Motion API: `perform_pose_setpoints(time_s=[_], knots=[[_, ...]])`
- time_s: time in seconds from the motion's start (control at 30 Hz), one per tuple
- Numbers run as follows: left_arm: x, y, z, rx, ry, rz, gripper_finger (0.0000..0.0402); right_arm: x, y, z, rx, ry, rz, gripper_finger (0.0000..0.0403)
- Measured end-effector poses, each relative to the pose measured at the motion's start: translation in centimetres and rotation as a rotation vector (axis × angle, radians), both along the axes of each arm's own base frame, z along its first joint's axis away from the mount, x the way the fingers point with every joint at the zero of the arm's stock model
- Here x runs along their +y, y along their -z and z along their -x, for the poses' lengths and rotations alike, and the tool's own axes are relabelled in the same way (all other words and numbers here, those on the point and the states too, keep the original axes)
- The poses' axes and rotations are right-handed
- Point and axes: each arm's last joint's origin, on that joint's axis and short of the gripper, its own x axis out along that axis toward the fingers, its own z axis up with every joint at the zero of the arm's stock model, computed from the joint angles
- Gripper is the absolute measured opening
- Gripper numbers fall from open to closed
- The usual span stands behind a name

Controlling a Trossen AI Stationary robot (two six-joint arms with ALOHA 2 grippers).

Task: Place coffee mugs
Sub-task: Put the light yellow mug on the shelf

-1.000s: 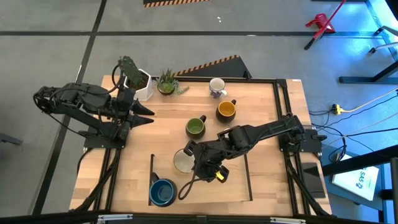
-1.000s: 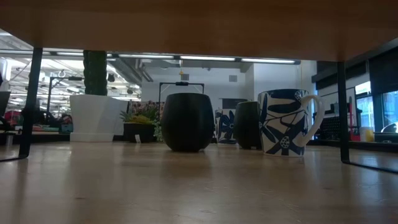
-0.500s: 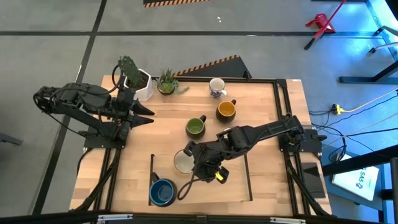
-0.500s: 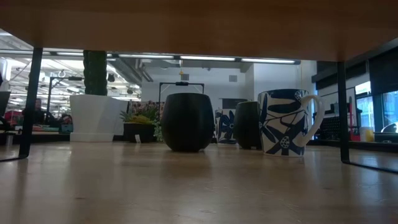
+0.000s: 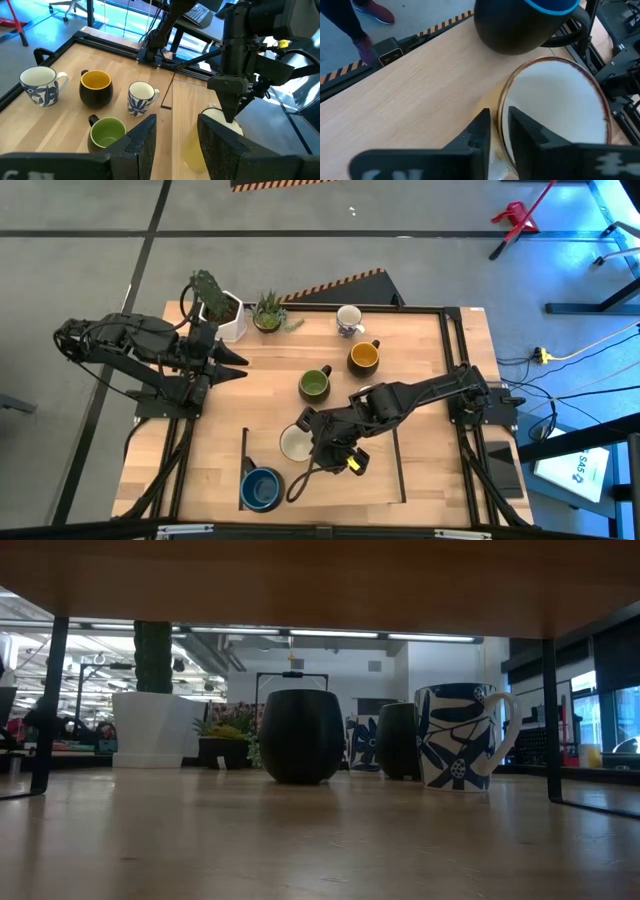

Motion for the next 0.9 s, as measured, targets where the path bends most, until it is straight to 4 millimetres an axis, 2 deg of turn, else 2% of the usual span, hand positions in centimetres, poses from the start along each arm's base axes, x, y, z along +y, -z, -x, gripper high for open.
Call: perform_pose_setpoints(time_s=[0.17,0.33,0.43,0.5,0.57,0.6,0.77,0.9], knots=[[0.0,0.0,0.0,0.0,0.0,0.0,0.0137,0.1,-0.6,-0.3,-0.058,0.001,-0.019,0.0106],[0.0,0.0,0.0,-0.001,-0.004,-0.001,0.0137,-0.5,-3.7,0.8,-0.141,0.084,-0.006,0.0136],[0.0,0.0,0.0,0.0,-0.004,-0.001,0.0137,-0.8,-4.1,2.2,-0.094,0.203,0.02,0.0115],[0.0,0.0,0.0,-0.001,-0.003,-0.004,0.0137,-0.7,-4.0,3.0,-0.042,0.245,0.05,0.0077],[0.0,0.0,0.0,-0.001,-0.003,-0.007,0.0137,0.1,-3.8,3.8,-0.002,0.24,0.058,0.0027],[0.0,0.0,0.0,-0.001,-0.005,-0.009,0.0137,0.7,-3.7,4.1,0.013,0.231,0.053,0.0014],[0.1,0.0,0.0,-0.002,-0.022,-0.016,0.0137,3.0,-3.0,4.8,0.055,0.222,0.027,0.0006],[0.1,0.0,0.0,-0.002,-0.022,-0.016,0.0137,3.3,-2.1,4.6,0.106,0.264,0.032,0.0005]])
